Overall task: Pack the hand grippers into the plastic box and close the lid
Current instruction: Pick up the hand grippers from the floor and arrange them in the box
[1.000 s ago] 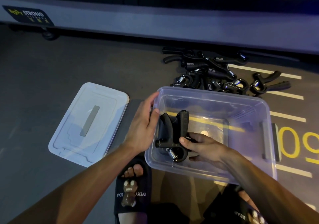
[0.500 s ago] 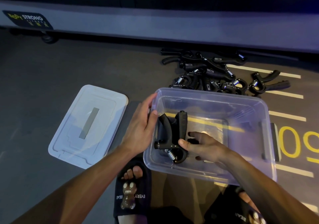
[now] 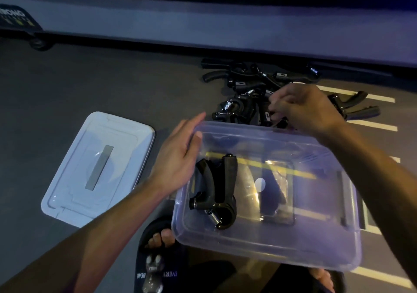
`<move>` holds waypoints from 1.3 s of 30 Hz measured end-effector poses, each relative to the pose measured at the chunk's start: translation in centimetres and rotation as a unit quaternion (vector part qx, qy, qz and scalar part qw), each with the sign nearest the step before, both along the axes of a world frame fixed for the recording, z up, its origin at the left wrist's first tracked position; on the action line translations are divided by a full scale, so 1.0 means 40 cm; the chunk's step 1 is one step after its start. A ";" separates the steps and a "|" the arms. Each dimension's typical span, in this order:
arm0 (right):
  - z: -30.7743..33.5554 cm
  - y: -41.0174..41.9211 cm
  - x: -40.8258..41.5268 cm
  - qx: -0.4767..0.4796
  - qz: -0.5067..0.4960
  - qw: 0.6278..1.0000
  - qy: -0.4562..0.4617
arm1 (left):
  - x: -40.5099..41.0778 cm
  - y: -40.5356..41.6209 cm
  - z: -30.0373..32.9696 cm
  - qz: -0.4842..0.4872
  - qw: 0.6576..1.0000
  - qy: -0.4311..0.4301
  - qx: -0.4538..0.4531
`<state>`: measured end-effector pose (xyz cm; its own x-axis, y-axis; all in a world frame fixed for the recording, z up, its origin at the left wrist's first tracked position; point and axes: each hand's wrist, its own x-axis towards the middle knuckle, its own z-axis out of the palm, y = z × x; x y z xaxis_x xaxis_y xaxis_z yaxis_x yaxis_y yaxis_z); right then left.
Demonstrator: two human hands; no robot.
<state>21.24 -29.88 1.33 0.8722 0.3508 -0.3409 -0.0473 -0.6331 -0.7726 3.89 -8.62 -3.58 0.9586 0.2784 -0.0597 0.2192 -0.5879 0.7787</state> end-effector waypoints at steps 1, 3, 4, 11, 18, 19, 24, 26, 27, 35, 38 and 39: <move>-0.021 0.000 0.030 -0.054 0.022 0.998 -0.028 | 0.002 0.002 -0.006 -0.002 1.000 -0.007 0.007; -0.056 0.001 0.082 -0.161 0.070 0.981 -0.088 | 0.003 0.007 -0.010 -0.006 1.000 -0.012 0.011; -0.071 0.004 0.103 -0.195 0.087 0.972 -0.099 | 0.002 0.010 -0.010 -0.009 1.000 -0.015 0.014; -0.172 0.026 0.145 -0.284 0.252 0.925 0.005 | 0.013 0.017 -0.004 -0.017 0.999 -0.022 0.018; -0.193 0.018 0.127 -0.280 0.273 0.918 -0.070 | 0.012 0.011 -0.002 -0.012 1.000 -0.017 0.010; -0.185 0.015 0.129 -0.255 0.263 0.926 -0.086 | 0.012 0.011 -0.002 -0.011 1.000 -0.017 0.010; -0.092 0.011 0.099 -0.177 0.169 0.952 -0.185 | 0.009 0.009 0.000 -0.010 1.000 -0.022 0.013; -0.042 0.004 0.070 -0.122 0.121 0.963 -0.209 | 0.007 0.009 0.000 -0.011 1.000 -0.023 0.018; -0.014 -0.003 0.050 -0.087 0.098 0.967 -0.220 | 0.007 0.010 0.000 -0.013 0.999 -0.022 0.021; 0.142 -0.091 -0.106 0.085 0.007 0.972 -0.219 | -0.008 0.000 0.011 -0.012 0.996 -0.033 0.085; 0.177 -0.123 -0.142 0.111 0.028 0.976 -0.184 | -0.024 -0.003 0.017 -0.009 0.993 -0.039 0.114; 0.184 -0.131 -0.151 0.125 0.042 0.978 -0.163 | -0.031 -0.003 0.019 -0.009 0.993 -0.040 0.108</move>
